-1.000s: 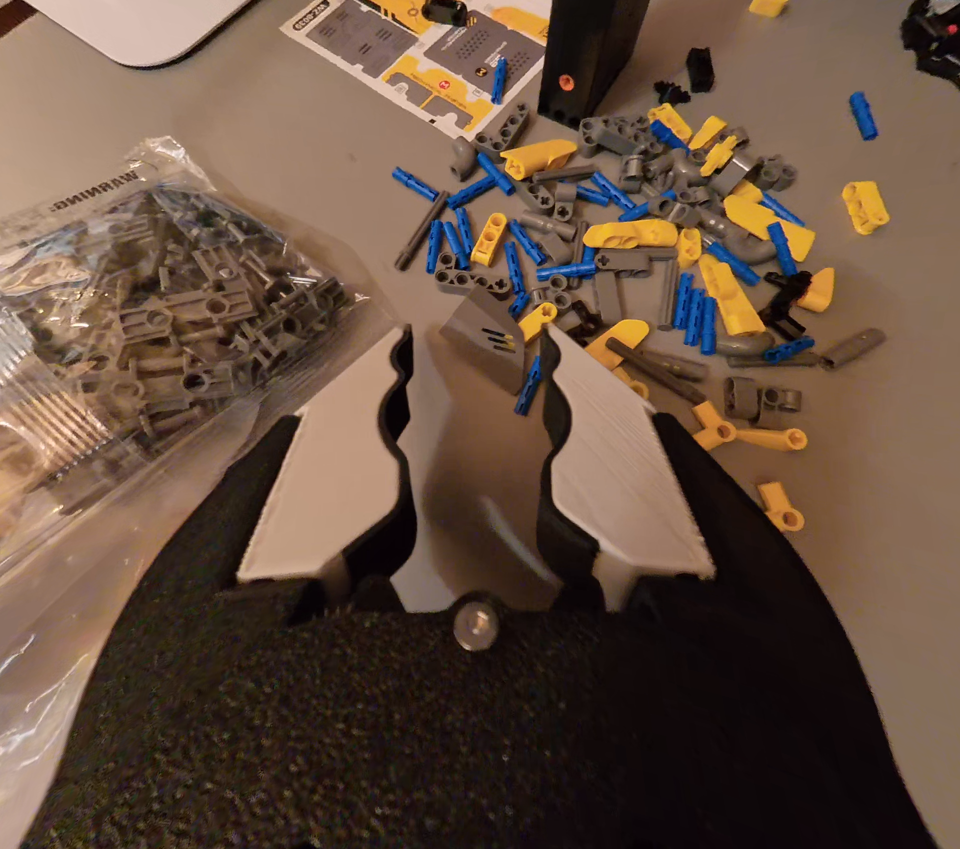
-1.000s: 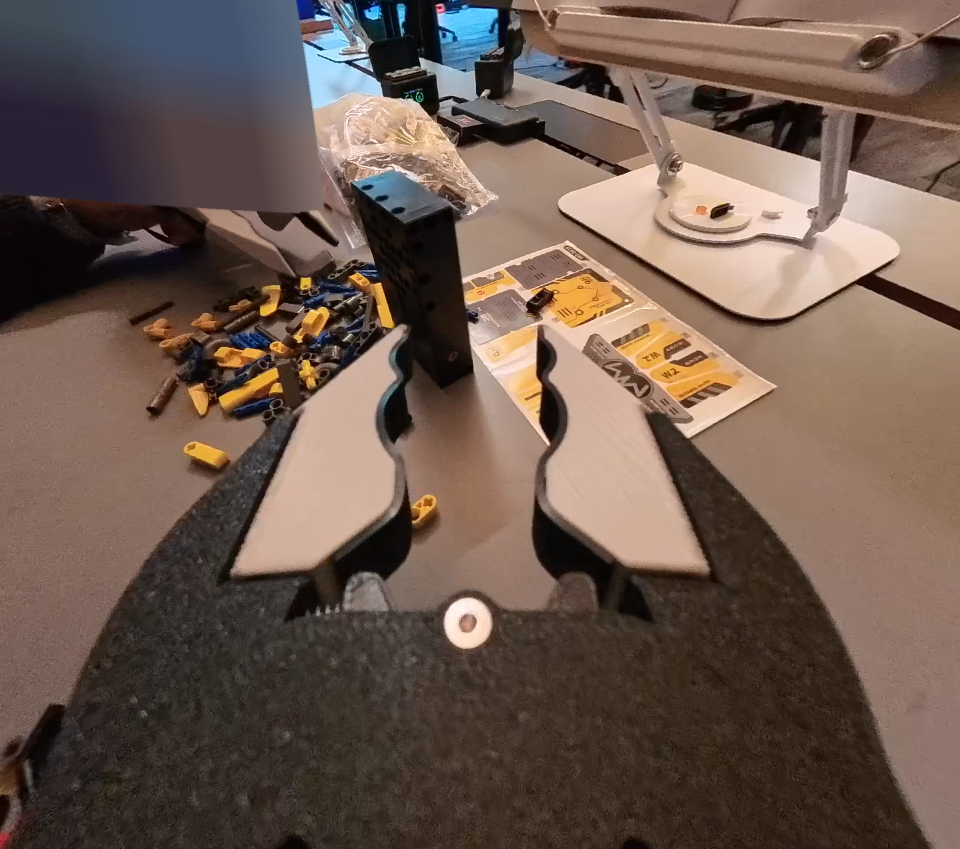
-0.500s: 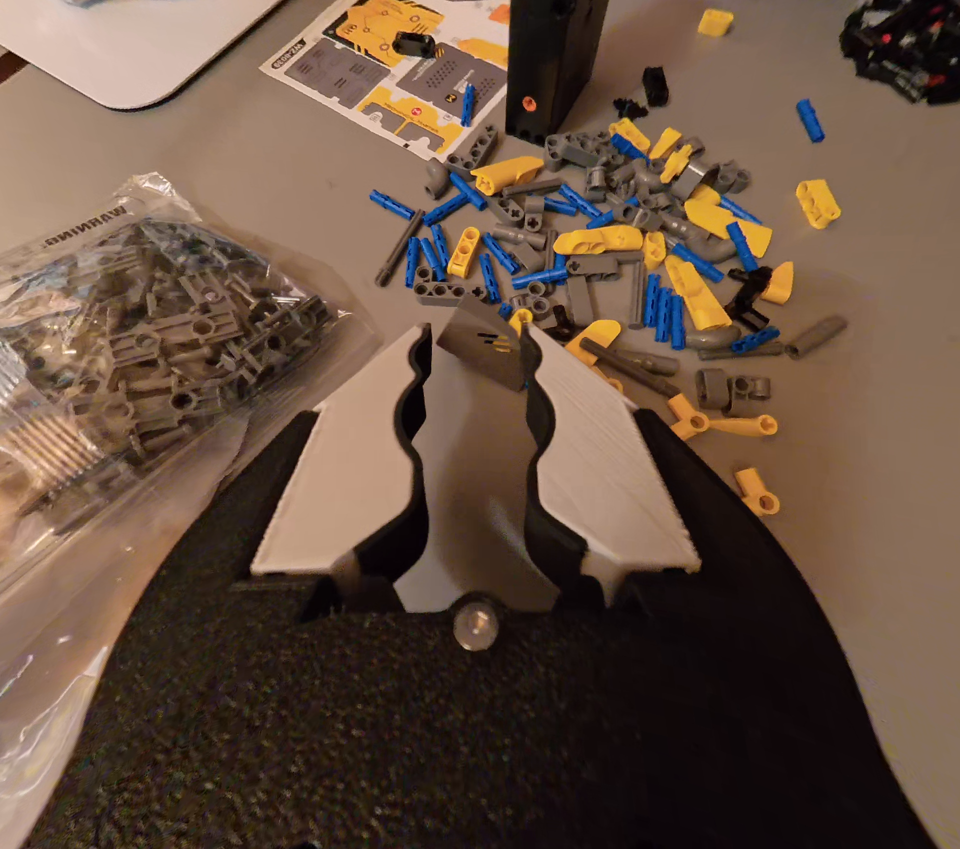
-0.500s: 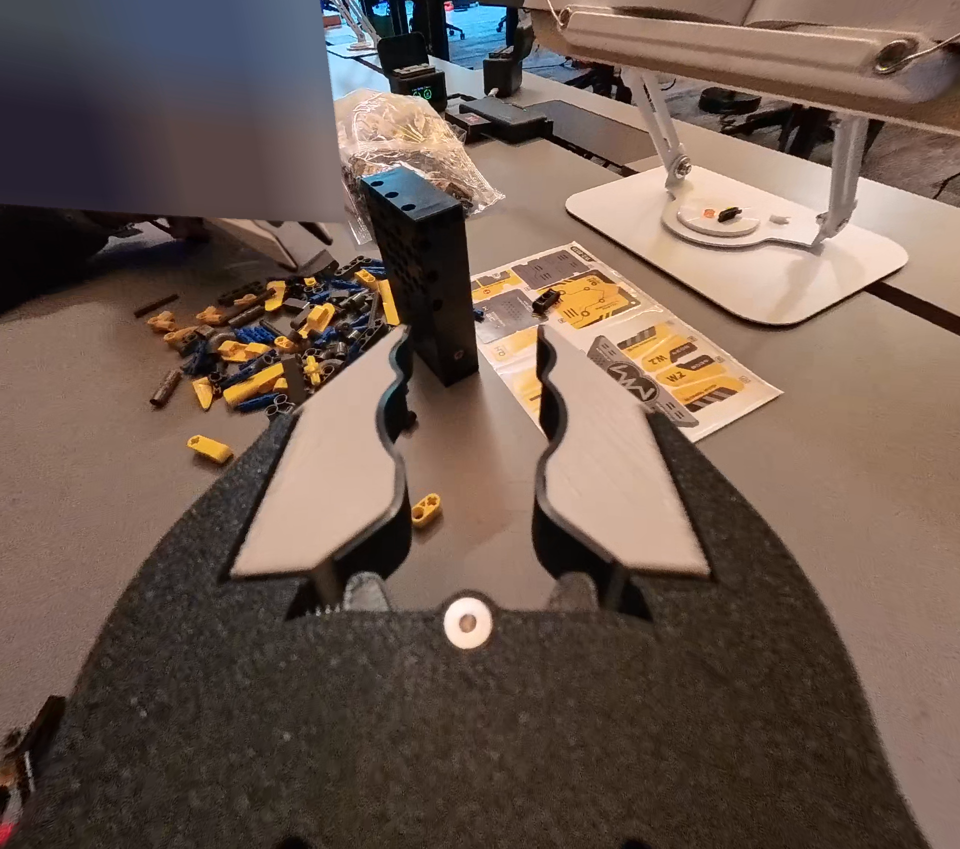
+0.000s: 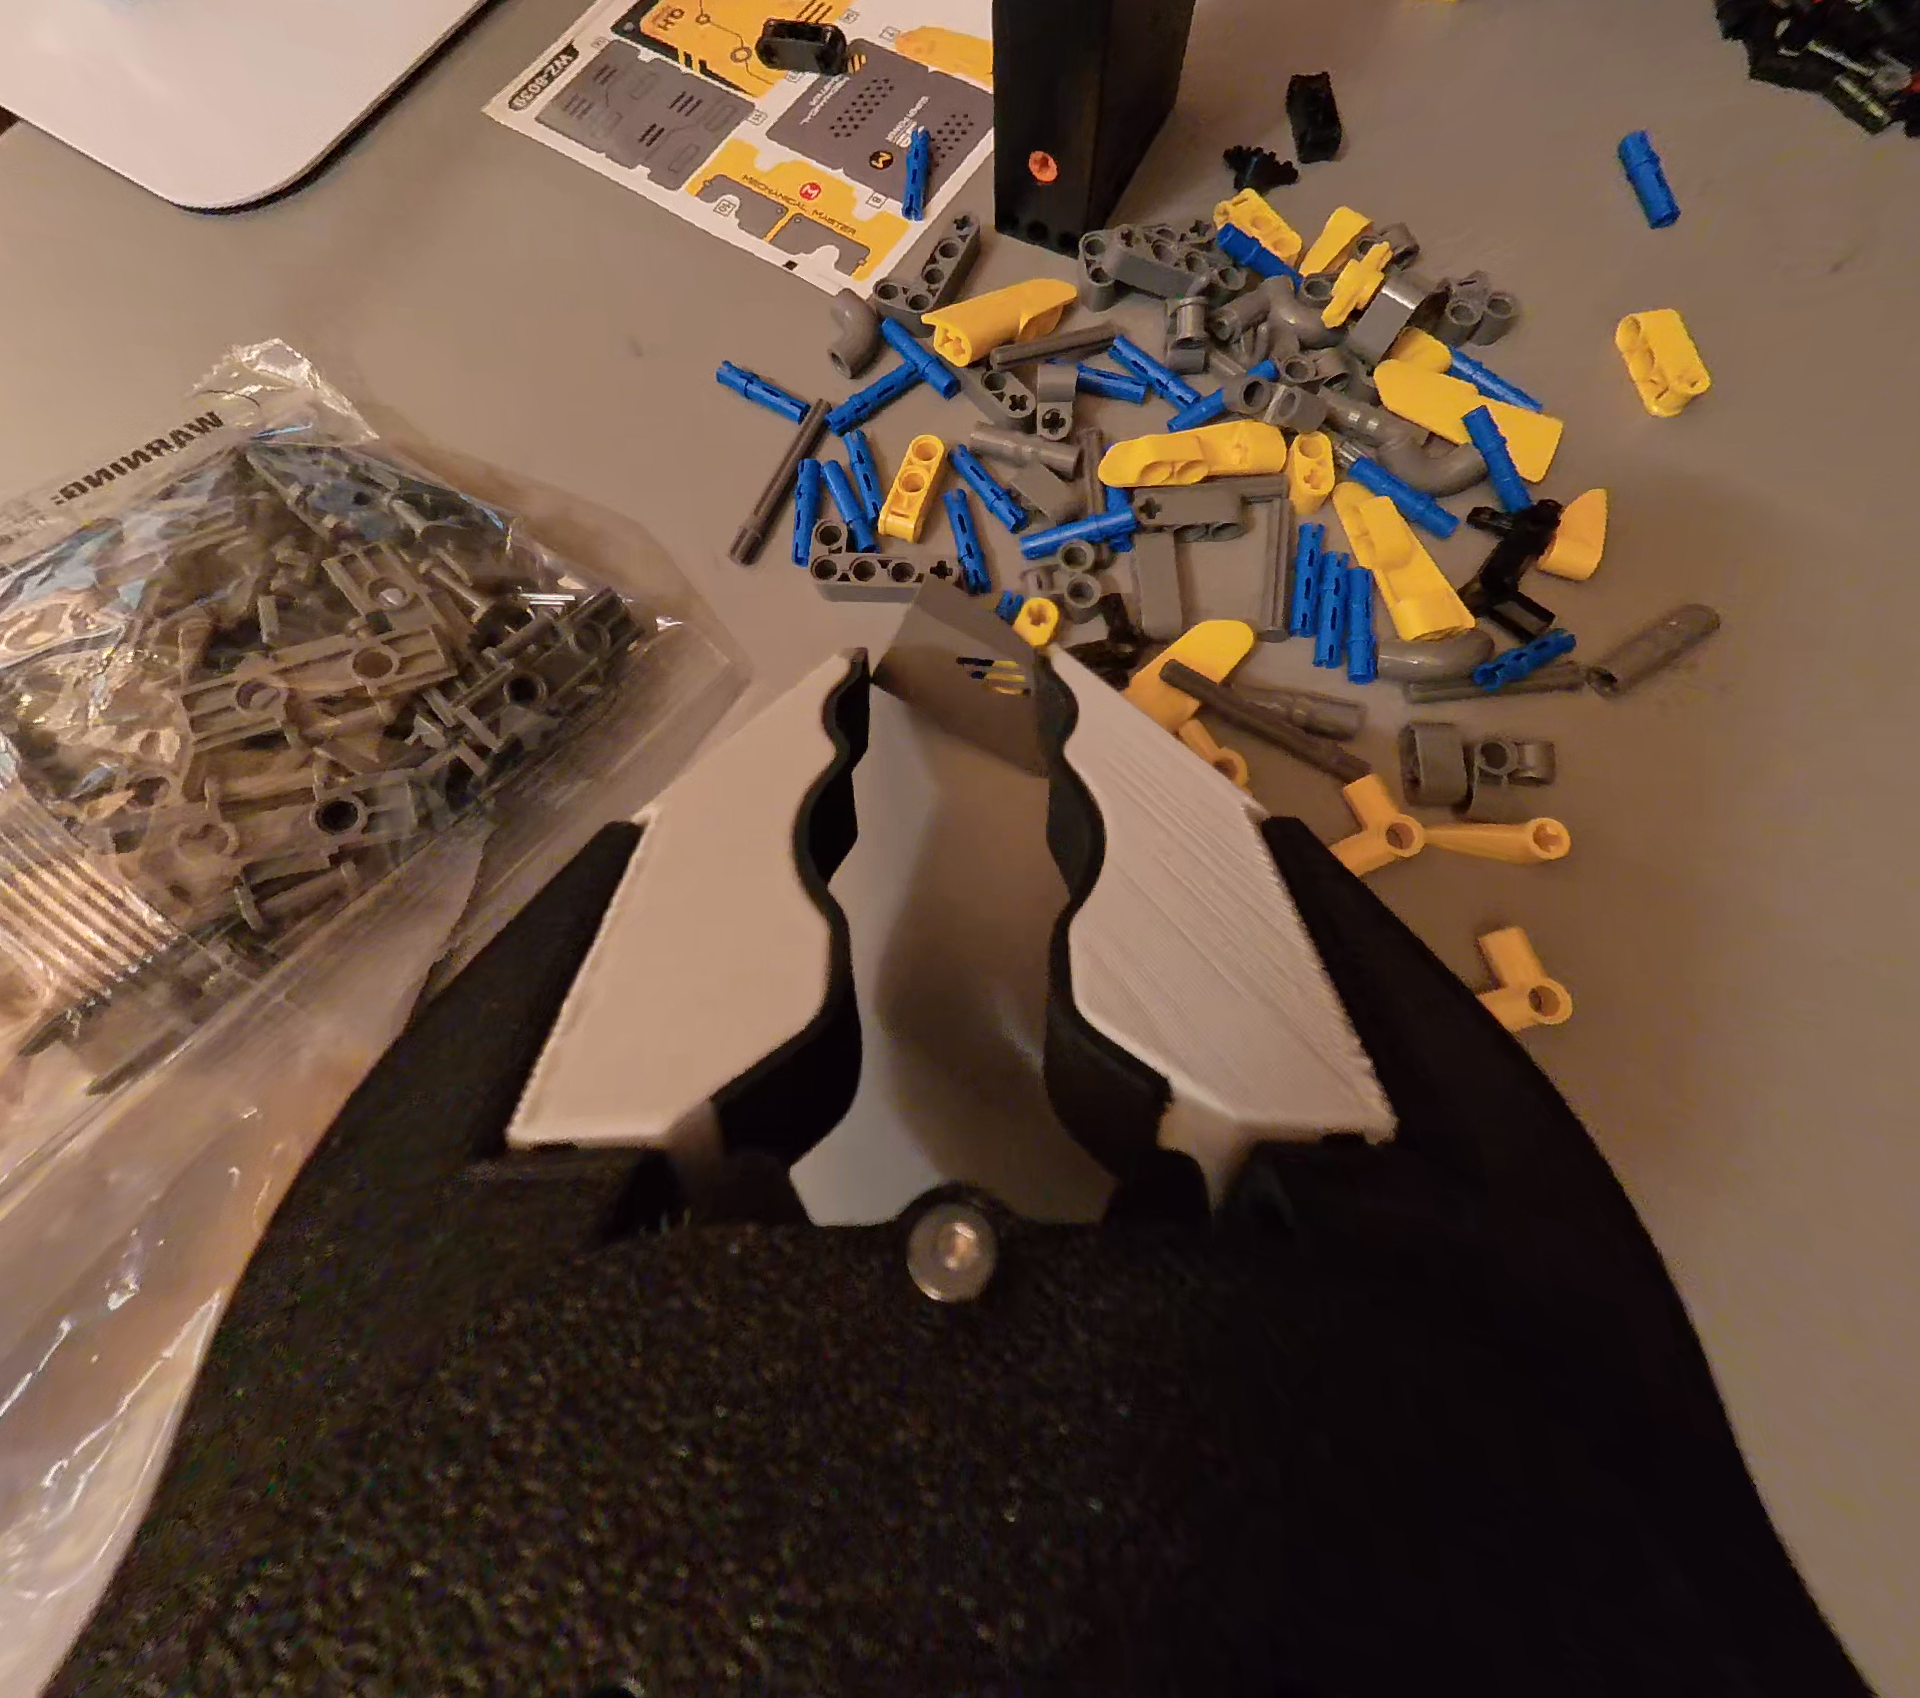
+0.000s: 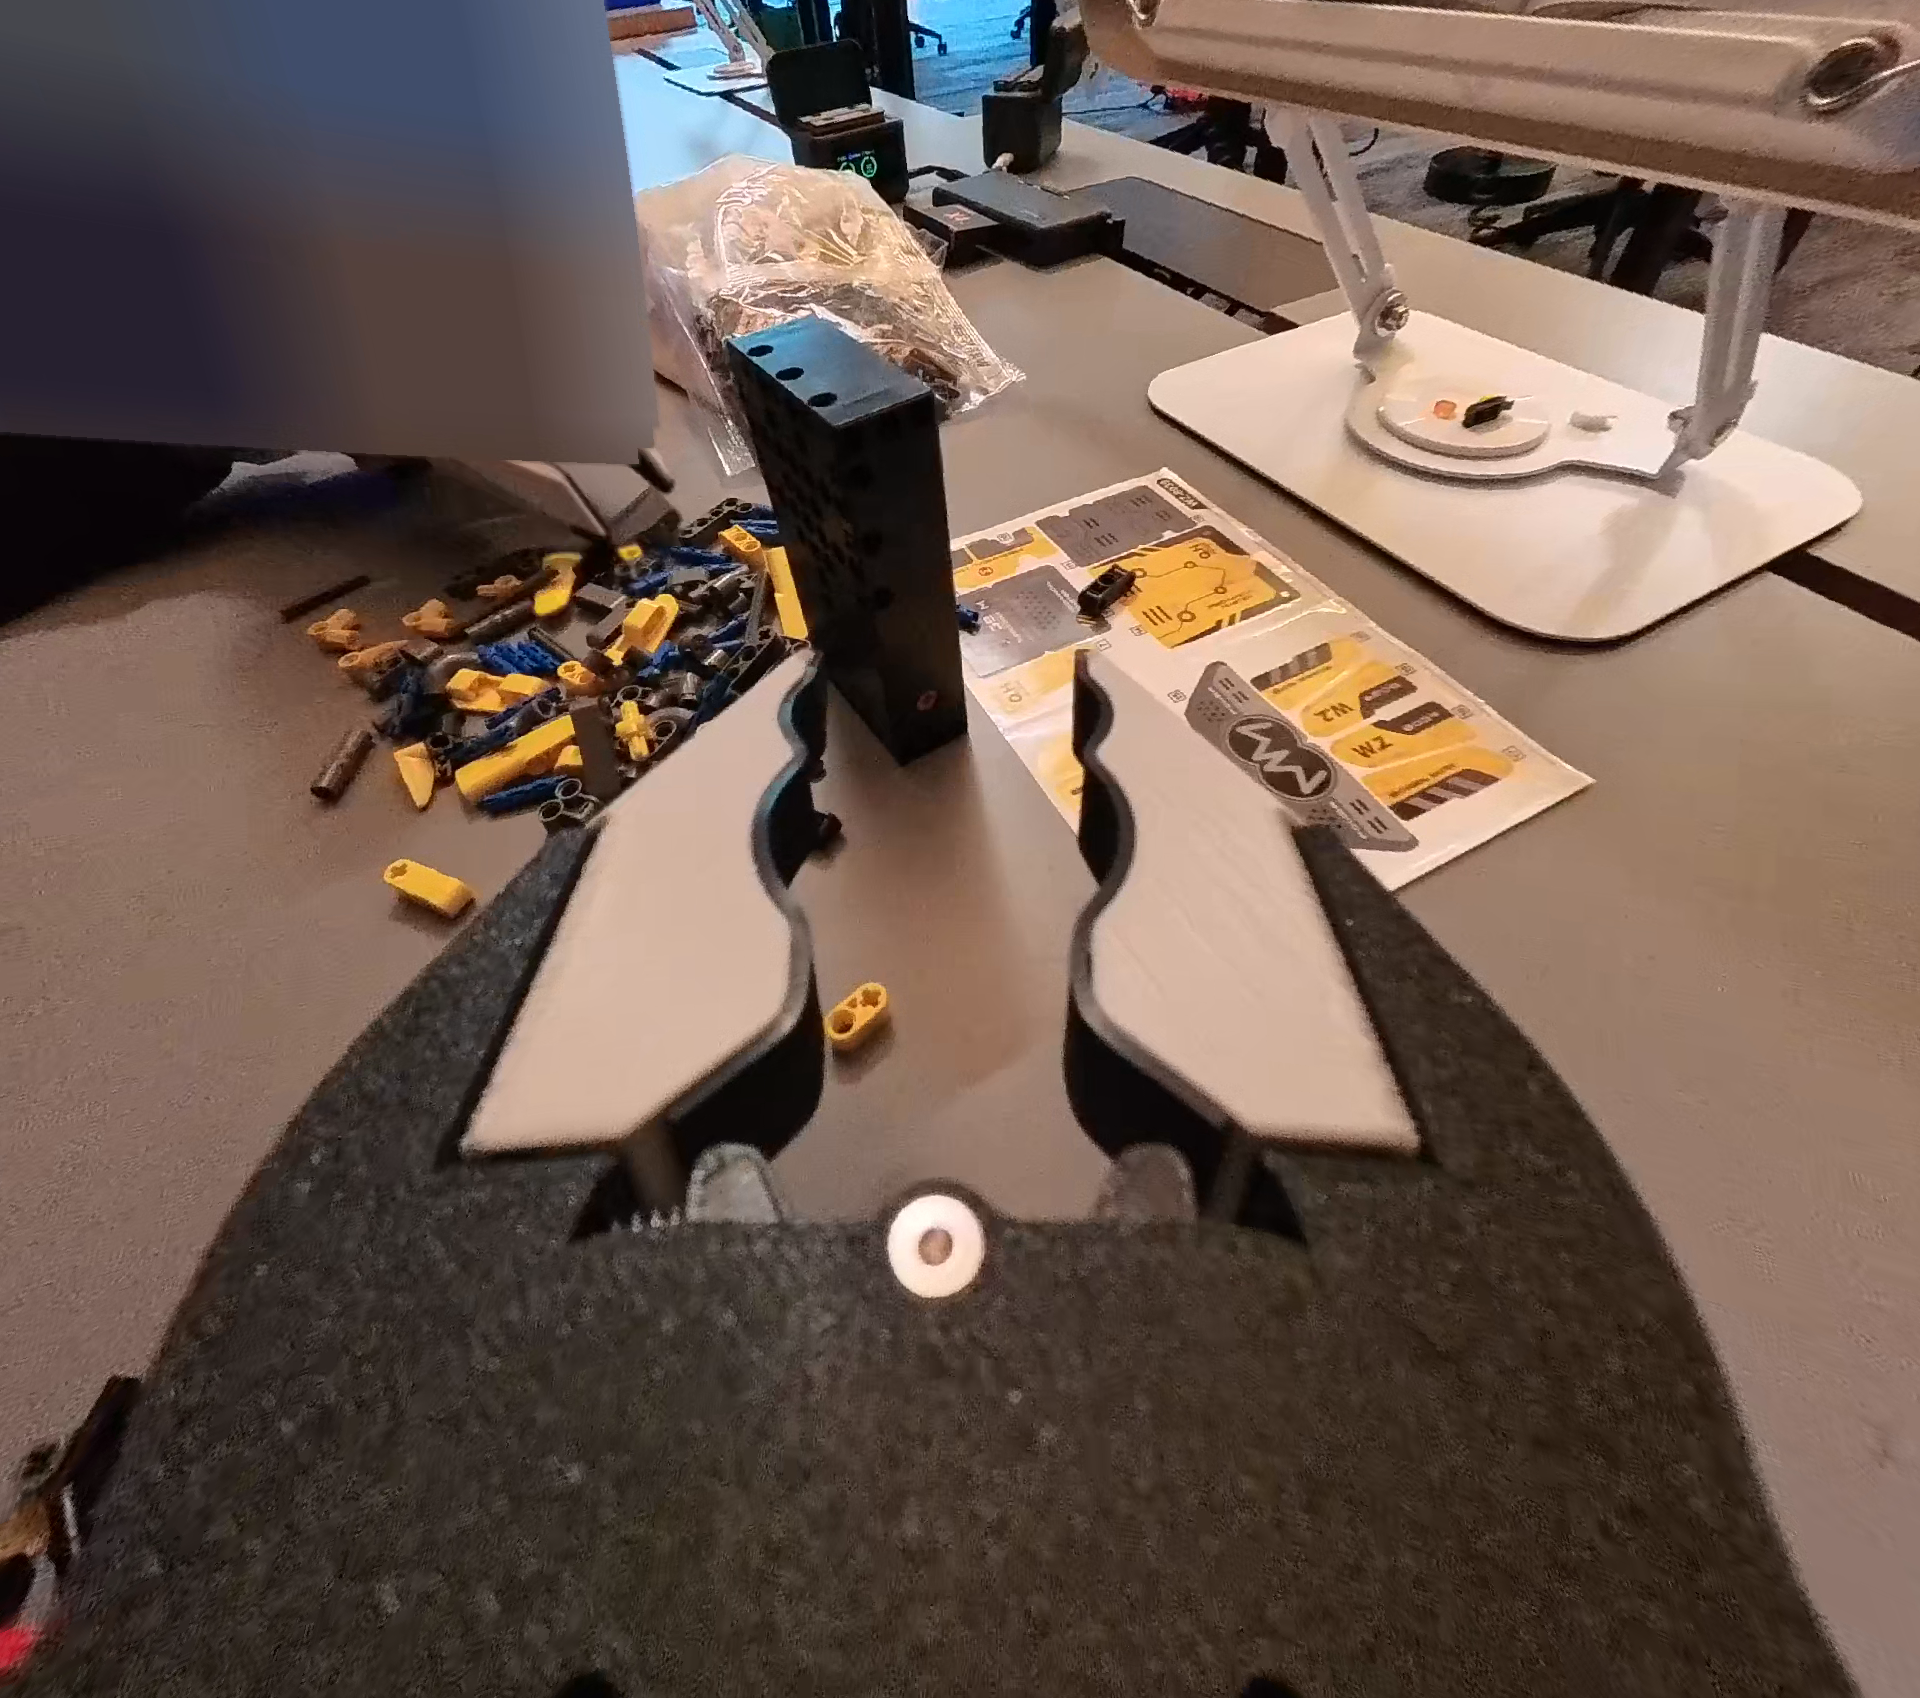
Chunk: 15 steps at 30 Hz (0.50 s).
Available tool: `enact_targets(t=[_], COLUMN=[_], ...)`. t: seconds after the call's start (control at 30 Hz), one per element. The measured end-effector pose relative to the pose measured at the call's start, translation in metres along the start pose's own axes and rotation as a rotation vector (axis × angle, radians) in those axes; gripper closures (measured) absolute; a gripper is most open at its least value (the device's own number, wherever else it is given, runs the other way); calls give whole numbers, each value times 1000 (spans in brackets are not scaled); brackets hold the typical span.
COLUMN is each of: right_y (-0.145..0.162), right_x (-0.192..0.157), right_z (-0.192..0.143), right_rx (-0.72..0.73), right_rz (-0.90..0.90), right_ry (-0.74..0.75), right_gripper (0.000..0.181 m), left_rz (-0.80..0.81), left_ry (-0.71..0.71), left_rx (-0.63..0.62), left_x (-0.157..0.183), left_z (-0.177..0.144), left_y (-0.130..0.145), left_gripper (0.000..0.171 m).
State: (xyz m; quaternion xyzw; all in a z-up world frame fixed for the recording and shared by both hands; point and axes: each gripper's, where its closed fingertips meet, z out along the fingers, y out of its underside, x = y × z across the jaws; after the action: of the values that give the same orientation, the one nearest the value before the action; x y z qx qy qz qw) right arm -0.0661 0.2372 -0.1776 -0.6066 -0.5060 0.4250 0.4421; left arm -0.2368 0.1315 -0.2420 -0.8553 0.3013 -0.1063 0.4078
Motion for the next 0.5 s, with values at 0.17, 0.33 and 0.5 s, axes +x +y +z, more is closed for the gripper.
enact_targets(t=[0.17,0.33,0.5], right_y=[1,3,5], right_x=[-2,-5,-6], right_z=[1,3,4], right_rx=[-11,-26,-39], right_rz=[-16,-33,-43], right_ry=[-4,-5,-5], right_gripper=[135,135,135], left_rz=[-25,-30,-42], left_ry=[0,12,-40], left_rx=[52,66,52], left_x=[-3,-2,-9], left_z=[-5,-7,-5], left_y=[-6,-8,-6], left_gripper=[154,157,135])
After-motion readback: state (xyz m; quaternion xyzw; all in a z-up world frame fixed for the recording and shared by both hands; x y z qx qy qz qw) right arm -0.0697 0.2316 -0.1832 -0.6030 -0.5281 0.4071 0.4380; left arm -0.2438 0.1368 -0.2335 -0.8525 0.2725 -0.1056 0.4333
